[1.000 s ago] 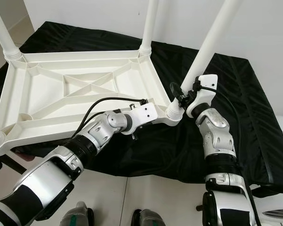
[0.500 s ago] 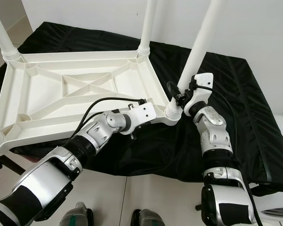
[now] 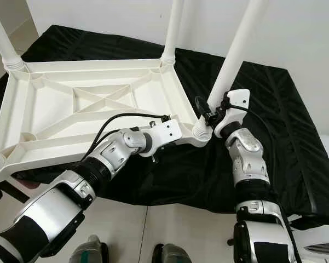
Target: Building children table
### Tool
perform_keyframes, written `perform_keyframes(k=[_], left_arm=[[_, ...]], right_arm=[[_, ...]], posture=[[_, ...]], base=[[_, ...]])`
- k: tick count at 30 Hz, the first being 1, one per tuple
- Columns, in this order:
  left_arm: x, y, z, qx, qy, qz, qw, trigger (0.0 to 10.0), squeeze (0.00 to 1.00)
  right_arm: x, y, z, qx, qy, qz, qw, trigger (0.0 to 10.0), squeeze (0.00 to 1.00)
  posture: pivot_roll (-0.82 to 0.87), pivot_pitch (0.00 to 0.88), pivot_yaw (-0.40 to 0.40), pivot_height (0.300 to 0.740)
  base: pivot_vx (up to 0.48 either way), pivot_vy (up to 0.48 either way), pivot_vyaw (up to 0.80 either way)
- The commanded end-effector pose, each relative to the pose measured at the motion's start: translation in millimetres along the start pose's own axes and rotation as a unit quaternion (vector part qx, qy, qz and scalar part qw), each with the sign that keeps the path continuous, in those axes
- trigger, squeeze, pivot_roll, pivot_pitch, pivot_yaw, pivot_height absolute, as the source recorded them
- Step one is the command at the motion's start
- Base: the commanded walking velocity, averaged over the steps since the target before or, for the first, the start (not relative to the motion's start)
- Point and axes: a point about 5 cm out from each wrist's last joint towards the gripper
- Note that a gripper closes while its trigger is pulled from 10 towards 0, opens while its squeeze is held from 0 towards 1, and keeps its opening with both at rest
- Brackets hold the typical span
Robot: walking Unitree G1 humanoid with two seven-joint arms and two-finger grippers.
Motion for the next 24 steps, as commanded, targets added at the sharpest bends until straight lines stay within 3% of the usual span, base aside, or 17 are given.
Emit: perform_keyframes(k=[1, 8, 24], left_arm=[[-12, -0.5, 8.3, -0.029, 0.012, -0.022, 0.999, 10.0, 0.0], [-12, -0.6, 8.6, -0.03, 0.012, -0.023, 0.999, 10.0, 0.0], [-12, 0.1, 7.8, -0.029, 0.012, -0.024, 0.999, 10.0, 0.0]], right_arm=[[-35, 12.6, 1.8, -0.013, -0.024, -0.072, 0.997, 10.0, 0.0], [-35, 13.5, 4.9, -0.029, -0.027, -0.072, 0.997, 10.0, 0.0], [-35, 9.0, -13.4, -0.038, -0.045, -0.044, 0.997, 10.0, 0.0]], posture=[[0.02, 0.047, -0.065, 0.74], [0.02, 0.049, -0.064, 0.74], [0.02, 0.05, -0.064, 0.74]], base=[[0.0, 0.0, 0.0], [0.0, 0.0, 0.0], [0.0, 0.0, 0.0]])
Point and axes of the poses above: a point about 5 cm out from each wrist's last joint towards the gripper, its own y axis pointing back from the gripper into the wrist, its own x axis along the axis of the wrist's last joint, z = x × y, and after that the axes turned 7 degrees about -y, right-handed
